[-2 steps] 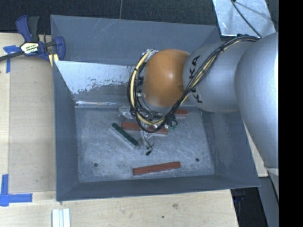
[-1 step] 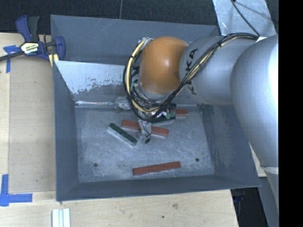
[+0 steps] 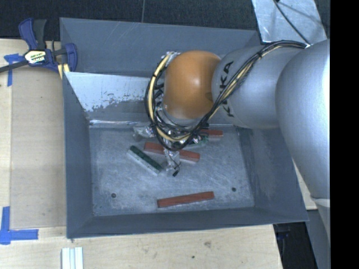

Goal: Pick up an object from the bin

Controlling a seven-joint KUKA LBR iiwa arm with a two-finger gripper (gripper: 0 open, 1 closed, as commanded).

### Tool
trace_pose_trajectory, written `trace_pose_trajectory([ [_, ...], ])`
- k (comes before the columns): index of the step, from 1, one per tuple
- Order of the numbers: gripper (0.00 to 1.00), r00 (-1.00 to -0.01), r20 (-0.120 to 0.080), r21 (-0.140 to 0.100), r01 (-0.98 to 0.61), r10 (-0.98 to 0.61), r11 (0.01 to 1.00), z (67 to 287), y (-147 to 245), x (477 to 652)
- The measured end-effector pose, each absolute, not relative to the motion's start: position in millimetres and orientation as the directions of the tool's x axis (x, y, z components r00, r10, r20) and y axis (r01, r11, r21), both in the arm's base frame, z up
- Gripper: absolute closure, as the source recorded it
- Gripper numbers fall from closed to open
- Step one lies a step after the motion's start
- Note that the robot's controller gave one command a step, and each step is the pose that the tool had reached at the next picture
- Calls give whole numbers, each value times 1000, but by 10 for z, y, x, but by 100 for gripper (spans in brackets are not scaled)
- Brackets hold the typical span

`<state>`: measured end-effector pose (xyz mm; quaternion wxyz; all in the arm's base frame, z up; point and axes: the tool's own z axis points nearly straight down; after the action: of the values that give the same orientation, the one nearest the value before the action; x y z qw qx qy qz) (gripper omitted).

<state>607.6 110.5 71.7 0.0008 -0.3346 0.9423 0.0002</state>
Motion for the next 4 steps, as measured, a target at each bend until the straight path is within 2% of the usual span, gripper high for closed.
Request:
trace_pose_trajectory([
  [1,100,-777,-2,0,-629,-629,777,717,1106,6080],
  [2,0,-778,-2,0,-629,-629,778,716,1102,6079],
  [3,0,-724,-2,0,-690,-690,724,702,1149,5795],
  [4,100,-725,-4,-1,-689,-689,725,712,1154,5801],
])
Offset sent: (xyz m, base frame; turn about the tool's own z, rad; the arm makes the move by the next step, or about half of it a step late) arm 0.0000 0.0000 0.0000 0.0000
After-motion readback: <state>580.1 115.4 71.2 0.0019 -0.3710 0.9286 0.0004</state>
